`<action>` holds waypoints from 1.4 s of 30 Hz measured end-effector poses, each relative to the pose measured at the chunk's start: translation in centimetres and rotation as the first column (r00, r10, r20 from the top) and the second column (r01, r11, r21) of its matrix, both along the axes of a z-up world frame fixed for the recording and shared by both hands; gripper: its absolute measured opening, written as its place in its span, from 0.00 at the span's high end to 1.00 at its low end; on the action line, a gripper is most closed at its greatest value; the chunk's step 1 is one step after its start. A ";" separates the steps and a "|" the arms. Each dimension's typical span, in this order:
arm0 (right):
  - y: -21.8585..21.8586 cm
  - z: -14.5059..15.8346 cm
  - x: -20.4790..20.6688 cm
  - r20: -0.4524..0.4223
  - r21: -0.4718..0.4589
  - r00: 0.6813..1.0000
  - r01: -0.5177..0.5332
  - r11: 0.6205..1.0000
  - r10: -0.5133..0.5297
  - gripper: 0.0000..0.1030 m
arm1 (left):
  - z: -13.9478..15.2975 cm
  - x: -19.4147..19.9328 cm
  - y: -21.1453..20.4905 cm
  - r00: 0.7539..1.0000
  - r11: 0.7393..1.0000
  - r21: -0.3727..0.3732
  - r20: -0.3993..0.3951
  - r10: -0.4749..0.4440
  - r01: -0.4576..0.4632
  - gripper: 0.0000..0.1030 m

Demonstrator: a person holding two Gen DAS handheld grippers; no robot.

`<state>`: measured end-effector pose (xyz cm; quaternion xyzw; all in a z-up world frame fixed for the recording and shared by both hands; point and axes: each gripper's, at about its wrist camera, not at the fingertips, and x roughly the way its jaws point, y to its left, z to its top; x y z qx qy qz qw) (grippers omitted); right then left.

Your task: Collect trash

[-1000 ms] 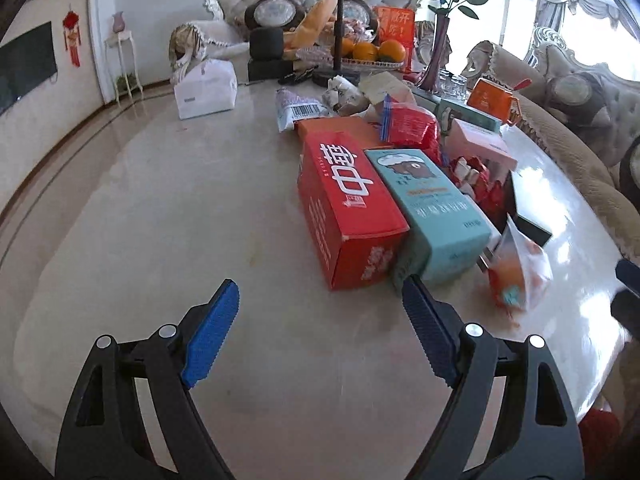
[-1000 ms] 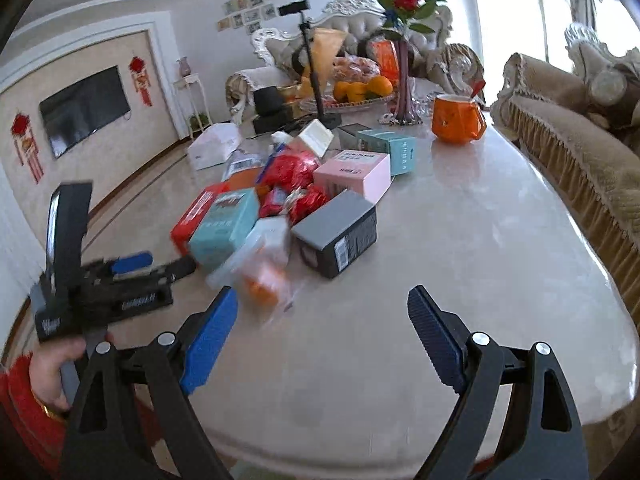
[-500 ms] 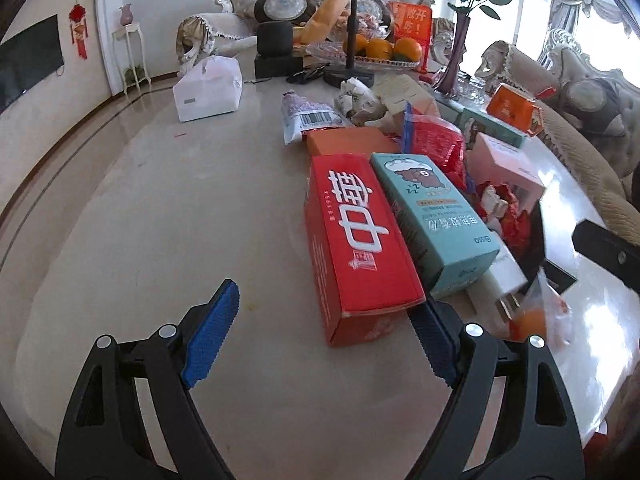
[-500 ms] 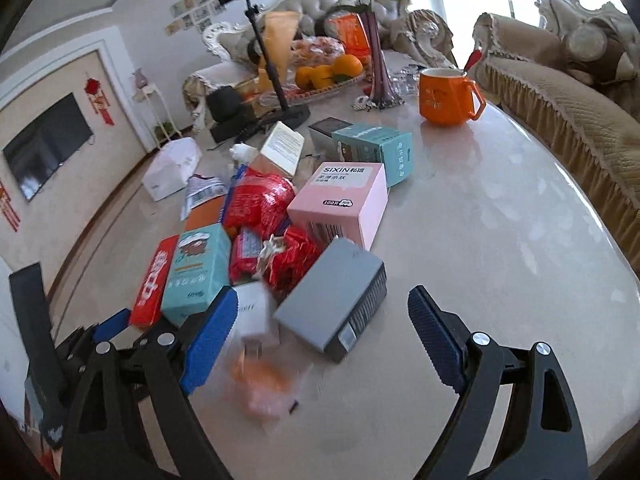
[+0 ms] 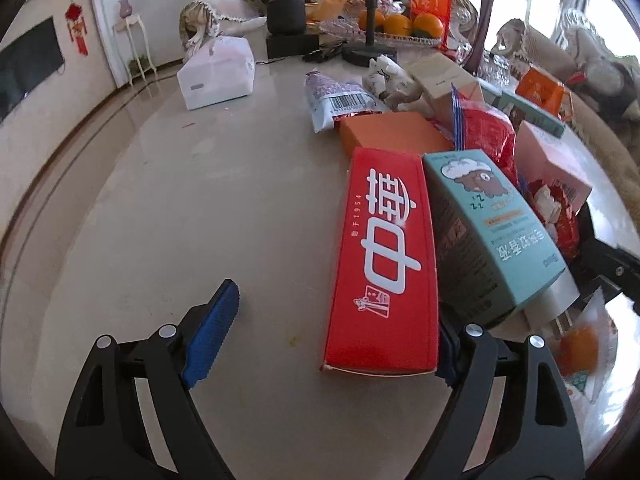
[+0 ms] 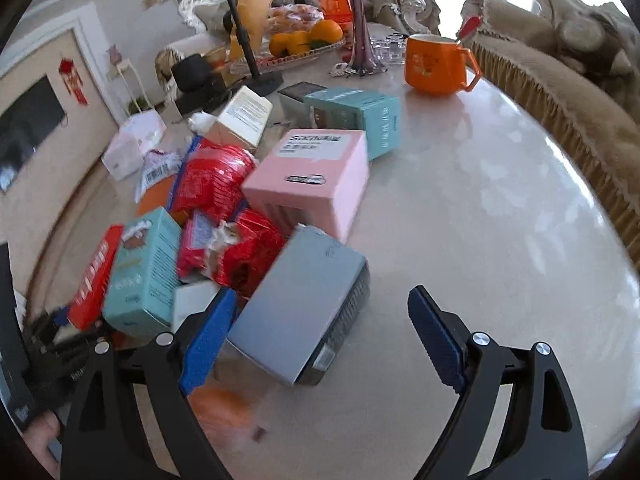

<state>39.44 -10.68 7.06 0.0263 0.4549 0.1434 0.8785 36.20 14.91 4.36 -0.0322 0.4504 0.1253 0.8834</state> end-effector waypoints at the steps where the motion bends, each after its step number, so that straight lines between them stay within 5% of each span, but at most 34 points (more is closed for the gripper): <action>1: -0.5 0.1 0.0 -0.013 -0.011 1.000 0.005 1.000 -0.006 0.20 | -0.1 0.0 0.0 1.000 1.000 0.002 -0.005 -0.003 0.003 0.21; 10: 0.0 -0.7 0.7 -0.011 -0.040 0.998 -0.062 0.997 0.062 0.21 | 0.1 1.1 -0.1 1.000 1.000 0.006 -0.022 0.002 -0.002 0.21; 11: 0.2 -1.0 0.8 -0.017 -0.048 0.997 -0.073 0.996 0.073 0.31 | 0.1 1.1 0.0 1.000 1.000 0.000 -0.018 -0.003 0.003 0.21; 14: 0.1 -1.4 0.3 0.001 -0.076 0.996 -0.091 0.993 0.092 0.60 | 0.3 1.0 0.3 1.000 1.000 -0.013 -0.010 -0.024 0.024 0.54; 19: -2.4 0.1 -1.8 0.044 0.028 0.996 -0.077 0.997 0.076 0.61 | 1.1 -0.7 1.0 0.999 0.997 -0.060 0.009 -0.046 0.047 0.61; 24: -5.5 3.4 -6.6 0.118 0.154 0.989 -0.111 0.982 0.093 0.61 | 4.3 -7.2 0.6 0.988 0.990 -0.106 0.136 -0.075 0.090 0.61; 30: -8.8 5.0 -17.7 0.196 0.226 0.966 -0.212 0.951 0.169 0.61 | 5.3 -19.9 -3.1 0.951 0.967 -0.140 0.254 -0.173 0.214 0.61; 36: -8.9 -1.6 -26.4 0.035 0.238 0.963 -0.266 0.934 0.266 0.61 | -1.4 -28.4 -9.4 0.939 0.934 -0.137 0.150 -0.309 0.329 0.61; 42: -7.9 -14.2 -27.3 -0.258 0.171 0.944 -0.165 0.971 0.206 0.61 | -12.8 -27.6 -13.1 0.941 0.919 -0.266 -0.094 -0.324 0.290 0.61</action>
